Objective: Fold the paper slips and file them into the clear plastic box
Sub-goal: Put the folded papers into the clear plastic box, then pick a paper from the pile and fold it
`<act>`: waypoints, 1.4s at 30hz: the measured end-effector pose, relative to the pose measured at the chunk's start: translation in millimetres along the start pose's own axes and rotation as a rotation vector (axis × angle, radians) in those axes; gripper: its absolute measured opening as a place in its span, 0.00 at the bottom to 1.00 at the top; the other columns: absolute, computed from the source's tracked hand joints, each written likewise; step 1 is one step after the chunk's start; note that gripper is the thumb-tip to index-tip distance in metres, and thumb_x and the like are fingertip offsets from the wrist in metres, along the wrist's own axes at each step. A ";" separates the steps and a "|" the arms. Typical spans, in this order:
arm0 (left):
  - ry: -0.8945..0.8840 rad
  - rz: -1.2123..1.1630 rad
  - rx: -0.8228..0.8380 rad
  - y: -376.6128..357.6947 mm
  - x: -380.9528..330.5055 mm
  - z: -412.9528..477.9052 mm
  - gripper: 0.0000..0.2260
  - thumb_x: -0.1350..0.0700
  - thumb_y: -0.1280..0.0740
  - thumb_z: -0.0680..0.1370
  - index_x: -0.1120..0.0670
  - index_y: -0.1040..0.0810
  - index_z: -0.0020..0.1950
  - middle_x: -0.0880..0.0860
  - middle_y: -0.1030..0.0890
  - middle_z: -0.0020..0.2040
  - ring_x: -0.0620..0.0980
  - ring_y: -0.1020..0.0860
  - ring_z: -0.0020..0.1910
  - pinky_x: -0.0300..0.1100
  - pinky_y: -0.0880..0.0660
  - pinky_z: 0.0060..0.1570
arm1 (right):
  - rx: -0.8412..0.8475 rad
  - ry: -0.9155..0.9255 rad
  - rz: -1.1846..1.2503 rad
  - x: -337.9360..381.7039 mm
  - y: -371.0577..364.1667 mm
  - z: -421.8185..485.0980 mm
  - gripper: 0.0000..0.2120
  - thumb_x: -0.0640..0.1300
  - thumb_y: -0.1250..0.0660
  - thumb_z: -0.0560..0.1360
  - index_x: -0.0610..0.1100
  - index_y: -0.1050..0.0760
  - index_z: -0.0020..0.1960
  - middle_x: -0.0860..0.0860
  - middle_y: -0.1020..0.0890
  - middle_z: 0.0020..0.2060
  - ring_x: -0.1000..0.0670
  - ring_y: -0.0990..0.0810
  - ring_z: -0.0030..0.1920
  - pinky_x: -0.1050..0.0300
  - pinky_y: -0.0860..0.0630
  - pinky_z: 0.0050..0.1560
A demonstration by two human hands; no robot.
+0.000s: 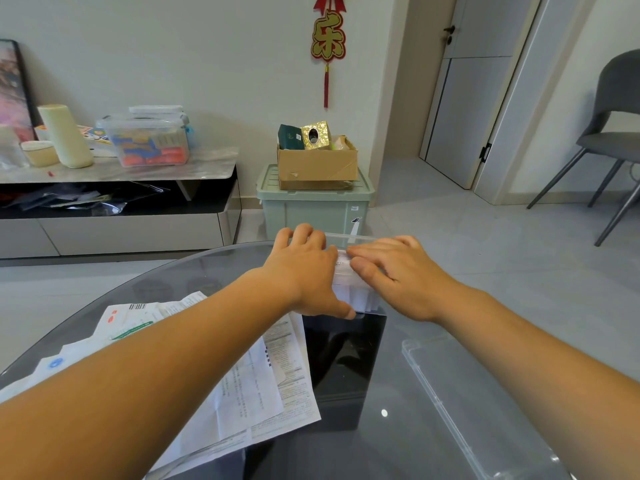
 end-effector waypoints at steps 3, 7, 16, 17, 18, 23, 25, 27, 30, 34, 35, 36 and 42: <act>-0.004 0.019 0.011 0.5 -1.5 0.7 0.43 0.23 0.38 0.68 0.49 0.33 0.75 0.52 0.32 0.70 0.57 0.42 0.73 0.56 0.44 0.72 | 0.051 0.013 -0.081 -2.8 -3.5 1.7 0.38 0.70 0.64 0.76 0.51 0.24 0.63 0.53 0.18 0.57 0.54 0.25 0.60 0.61 0.47 0.59; -0.008 0.020 0.011 0.8 -1.4 0.3 0.41 0.24 0.38 0.69 0.48 0.31 0.73 0.52 0.32 0.69 0.56 0.41 0.72 0.55 0.42 0.71 | 0.071 0.022 -0.109 -3.5 -3.9 1.9 0.36 0.71 0.62 0.77 0.53 0.25 0.64 0.55 0.18 0.55 0.54 0.25 0.58 0.60 0.47 0.60; -0.086 -0.135 -0.128 -2.7 6.8 -12.9 0.33 0.30 0.39 0.74 0.47 0.31 0.73 0.46 0.29 0.70 0.50 0.40 0.73 0.52 0.44 0.71 | 0.084 0.029 -0.124 -0.1 -1.0 0.0 0.31 0.68 0.57 0.78 0.53 0.27 0.67 0.56 0.20 0.58 0.54 0.26 0.61 0.58 0.44 0.62; -0.085 -0.135 -0.121 -3.6 6.4 -13.7 0.33 0.30 0.39 0.74 0.47 0.31 0.73 0.46 0.29 0.70 0.50 0.40 0.74 0.52 0.45 0.71 | 0.094 0.029 -0.137 0.0 -0.8 -0.5 0.31 0.67 0.58 0.78 0.52 0.26 0.66 0.55 0.20 0.57 0.54 0.26 0.60 0.58 0.45 0.62; -0.081 -0.132 -0.111 -4.0 6.1 -13.8 0.33 0.30 0.39 0.74 0.47 0.30 0.72 0.46 0.28 0.70 0.50 0.41 0.75 0.53 0.45 0.71 | 0.104 0.032 -0.157 0.1 -0.9 0.1 0.32 0.67 0.58 0.78 0.51 0.26 0.65 0.55 0.20 0.56 0.54 0.26 0.60 0.59 0.45 0.61; -0.066 -0.145 -0.056 -0.3 5.5 -12.8 0.35 0.31 0.36 0.74 0.49 0.32 0.74 0.48 0.30 0.74 0.52 0.44 0.77 0.55 0.47 0.74 | 0.135 0.025 -0.190 0.4 -0.8 0.7 0.33 0.67 0.60 0.78 0.52 0.25 0.65 0.54 0.19 0.55 0.54 0.27 0.59 0.56 0.41 0.62; -0.065 -0.182 -0.076 4.9 9.4 -19.2 0.39 0.32 0.34 0.74 0.50 0.40 0.79 0.49 0.37 0.78 0.51 0.46 0.79 0.54 0.48 0.75 | 0.085 0.021 -0.138 3.2 4.0 -3.5 0.33 0.67 0.57 0.79 0.51 0.26 0.68 0.53 0.20 0.62 0.52 0.26 0.63 0.53 0.38 0.66; -0.042 -0.218 -0.119 13.7 16.7 -30.2 0.42 0.34 0.32 0.74 0.49 0.45 0.81 0.49 0.41 0.80 0.51 0.46 0.79 0.52 0.49 0.76 | 0.019 -0.001 -0.075 4.7 12.8 -9.2 0.36 0.69 0.55 0.77 0.50 0.28 0.73 0.54 0.24 0.69 0.51 0.28 0.68 0.51 0.36 0.70; 0.044 -0.316 -0.160 25.9 29.2 -57.7 0.39 0.35 0.32 0.75 0.48 0.43 0.80 0.48 0.35 0.78 0.50 0.38 0.76 0.51 0.43 0.75 | -0.077 -0.064 0.016 9.9 27.0 -19.3 0.33 0.68 0.50 0.77 0.49 0.27 0.72 0.54 0.24 0.69 0.52 0.28 0.69 0.53 0.35 0.69; 0.178 -0.418 -0.106 19.8 41.0 -116.2 0.26 0.37 0.34 0.78 0.45 0.32 0.74 0.46 0.29 0.72 0.48 0.27 0.67 0.46 0.30 0.68 | -0.125 -0.095 0.111 37.8 36.7 -39.4 0.19 0.57 0.41 0.82 0.49 0.22 0.65 0.56 0.20 0.60 0.56 0.26 0.60 0.56 0.29 0.62; 0.207 -0.429 -0.088 17.4 43.6 -135.4 0.24 0.38 0.34 0.78 0.44 0.31 0.72 0.45 0.28 0.71 0.47 0.26 0.65 0.45 0.28 0.66 | -0.110 -0.097 0.146 51.3 37.5 -46.8 0.16 0.55 0.40 0.81 0.50 0.21 0.63 0.58 0.20 0.59 0.57 0.27 0.59 0.58 0.29 0.61; 0.232 -0.439 -0.069 14.2 46.3 -152.8 0.22 0.38 0.35 0.78 0.43 0.30 0.70 0.44 0.27 0.69 0.46 0.25 0.64 0.44 0.27 0.65 | -0.083 -0.095 0.186 65.0 35.5 -54.9 0.15 0.55 0.40 0.81 0.51 0.20 0.61 0.60 0.20 0.57 0.58 0.26 0.59 0.59 0.29 0.60; 0.353 -0.396 -0.029 0.4 66.4 -250.0 0.23 0.36 0.37 0.78 0.44 0.29 0.70 0.44 0.28 0.69 0.46 0.27 0.64 0.40 0.29 0.64 | 0.272 0.039 0.227 165.1 7.9 -113.9 0.22 0.63 0.46 0.80 0.54 0.24 0.66 0.62 0.22 0.62 0.61 0.29 0.63 0.59 0.31 0.66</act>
Point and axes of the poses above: each hand's wrist, its own z-axis towards the middle knuckle, its own y-axis out of the back of the hand, x = y × z, the point moved 4 cm from there along z, towards the middle knuckle
